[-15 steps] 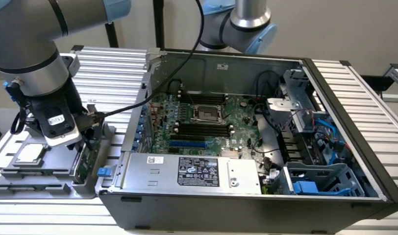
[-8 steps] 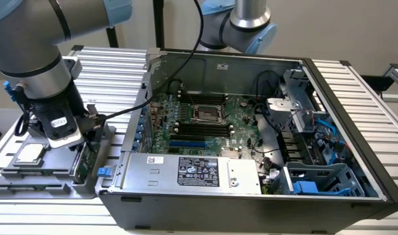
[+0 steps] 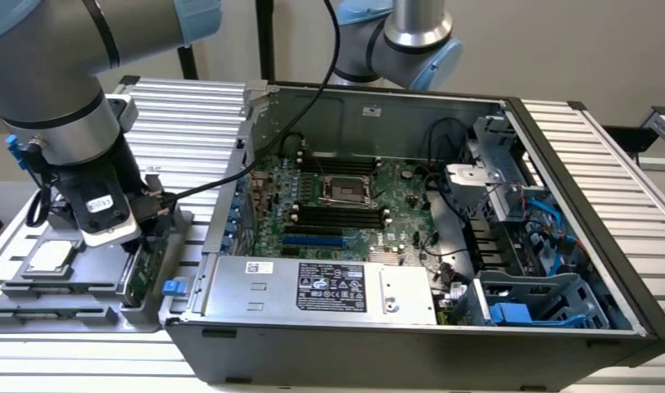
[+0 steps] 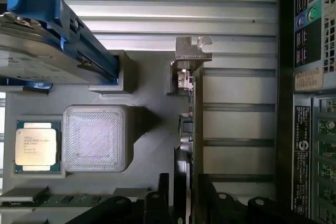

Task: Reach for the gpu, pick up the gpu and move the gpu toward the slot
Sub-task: 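Pick up the gpu and move the gpu toward the slot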

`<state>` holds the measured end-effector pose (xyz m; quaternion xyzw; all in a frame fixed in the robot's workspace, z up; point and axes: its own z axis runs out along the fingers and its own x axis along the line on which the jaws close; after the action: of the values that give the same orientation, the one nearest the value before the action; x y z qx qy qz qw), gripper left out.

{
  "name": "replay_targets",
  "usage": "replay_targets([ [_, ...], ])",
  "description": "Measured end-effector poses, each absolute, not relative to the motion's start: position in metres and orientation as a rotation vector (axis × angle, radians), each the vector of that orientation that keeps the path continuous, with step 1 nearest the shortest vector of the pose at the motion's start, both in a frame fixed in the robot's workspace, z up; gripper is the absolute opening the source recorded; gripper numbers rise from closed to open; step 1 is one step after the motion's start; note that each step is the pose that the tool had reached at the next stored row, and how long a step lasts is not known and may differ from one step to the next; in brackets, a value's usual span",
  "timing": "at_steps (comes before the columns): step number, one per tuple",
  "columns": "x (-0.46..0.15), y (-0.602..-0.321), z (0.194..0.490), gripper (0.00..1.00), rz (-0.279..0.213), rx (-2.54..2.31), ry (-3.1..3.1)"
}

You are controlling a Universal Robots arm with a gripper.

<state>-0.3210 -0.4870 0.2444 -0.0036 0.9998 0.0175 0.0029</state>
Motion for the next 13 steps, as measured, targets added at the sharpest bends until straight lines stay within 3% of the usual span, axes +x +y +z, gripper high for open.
replay_targets([
  [1,-0.321,-0.4867,0.2443,0.33,0.055,-0.011,3.135],
  [13,-0.321,-0.4852,0.2437,0.26,0.055,-0.011,3.135],
])
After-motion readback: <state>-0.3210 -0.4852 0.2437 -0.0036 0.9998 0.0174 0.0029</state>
